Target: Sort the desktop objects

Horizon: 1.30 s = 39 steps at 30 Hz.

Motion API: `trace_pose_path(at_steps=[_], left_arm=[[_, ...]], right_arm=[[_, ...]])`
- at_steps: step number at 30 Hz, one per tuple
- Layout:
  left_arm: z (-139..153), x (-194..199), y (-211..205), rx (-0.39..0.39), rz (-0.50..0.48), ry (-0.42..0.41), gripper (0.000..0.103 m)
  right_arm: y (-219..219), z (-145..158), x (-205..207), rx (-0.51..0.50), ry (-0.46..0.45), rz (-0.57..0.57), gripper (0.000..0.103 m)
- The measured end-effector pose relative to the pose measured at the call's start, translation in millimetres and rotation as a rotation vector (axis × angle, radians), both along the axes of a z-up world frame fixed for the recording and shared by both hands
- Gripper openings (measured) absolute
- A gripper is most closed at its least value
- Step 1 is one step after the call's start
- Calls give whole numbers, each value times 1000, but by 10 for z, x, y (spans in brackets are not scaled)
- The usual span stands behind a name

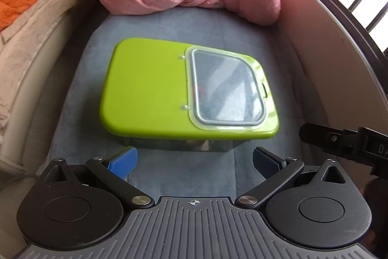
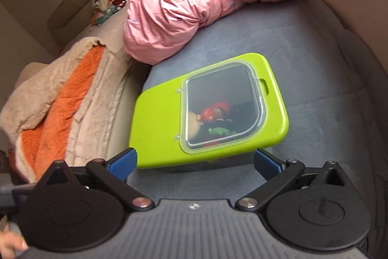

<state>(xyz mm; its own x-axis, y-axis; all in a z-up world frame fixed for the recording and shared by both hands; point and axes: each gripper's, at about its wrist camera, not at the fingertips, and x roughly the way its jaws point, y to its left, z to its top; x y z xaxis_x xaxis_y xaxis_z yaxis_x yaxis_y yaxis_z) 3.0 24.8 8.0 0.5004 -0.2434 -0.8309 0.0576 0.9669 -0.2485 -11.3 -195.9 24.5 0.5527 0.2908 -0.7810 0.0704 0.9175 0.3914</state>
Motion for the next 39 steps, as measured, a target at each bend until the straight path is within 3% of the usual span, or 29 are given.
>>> trace_pose_path(at_steps=[3,6,10,18,26,39], left_arm=[[-84,-156,-2,63,39,-50,103],[-39,-328,0,145,47,-131,103],[-107,-331,-47,191,12,-112,103],[-161,-322,108,156,94,-72,103],[-187,-353,7,302,74,-106,103],[-250,-321,44,286,110,-64,103]], right_arm=[[188,-106,-114,-113,-25,-34,100],[345,-38,-290,-211,-114,-34,100],[496,42,-489,-289,-190,-28,100],[486,-116,-550,-284,-119,-22,101],[463,-262,-509,-243,-34,-17,100],[575,-348,-387,-300,-11,5,101]])
